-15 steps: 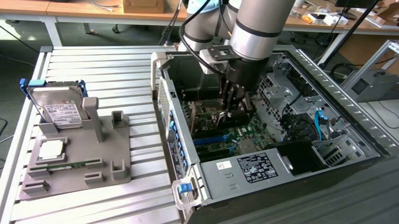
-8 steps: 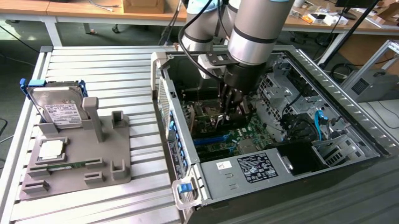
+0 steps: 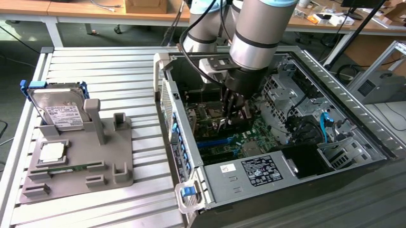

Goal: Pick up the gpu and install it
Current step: 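Insert the gpu into the slot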

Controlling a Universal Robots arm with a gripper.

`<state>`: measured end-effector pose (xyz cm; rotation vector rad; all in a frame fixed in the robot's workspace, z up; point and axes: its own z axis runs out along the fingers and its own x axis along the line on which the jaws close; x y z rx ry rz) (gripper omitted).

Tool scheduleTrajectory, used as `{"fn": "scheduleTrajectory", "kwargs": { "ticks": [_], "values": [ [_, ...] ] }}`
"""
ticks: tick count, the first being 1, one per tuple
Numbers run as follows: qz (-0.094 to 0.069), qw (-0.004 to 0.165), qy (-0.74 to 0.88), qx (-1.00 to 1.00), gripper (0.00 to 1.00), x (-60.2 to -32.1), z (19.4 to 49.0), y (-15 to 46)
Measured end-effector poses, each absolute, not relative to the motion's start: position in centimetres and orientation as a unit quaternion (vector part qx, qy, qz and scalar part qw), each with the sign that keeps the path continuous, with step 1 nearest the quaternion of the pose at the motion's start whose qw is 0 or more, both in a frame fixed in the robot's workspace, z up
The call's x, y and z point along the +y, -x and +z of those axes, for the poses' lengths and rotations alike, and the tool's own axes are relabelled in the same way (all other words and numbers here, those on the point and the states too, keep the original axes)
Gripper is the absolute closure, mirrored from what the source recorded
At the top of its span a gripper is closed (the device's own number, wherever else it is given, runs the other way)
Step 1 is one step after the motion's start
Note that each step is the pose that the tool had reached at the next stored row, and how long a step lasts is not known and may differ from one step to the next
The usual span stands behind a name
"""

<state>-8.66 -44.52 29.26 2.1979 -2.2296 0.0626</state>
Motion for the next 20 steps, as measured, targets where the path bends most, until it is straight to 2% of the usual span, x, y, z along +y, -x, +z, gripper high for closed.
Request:
{"fn": "scheduleTrajectory", "kwargs": {
  "ticks": [15,18,20],
  "values": [
    [0.019,0.005,-0.701,-0.713,0.73,-44.6,27.7,9.7],
    [0.009,-0.005,-0.701,-0.714,0.73,-44.7,27.7,9.8],
    [0.008,-0.007,-0.7,-0.714,0.73,-44.8,27.7,9.9]
  ]
}}
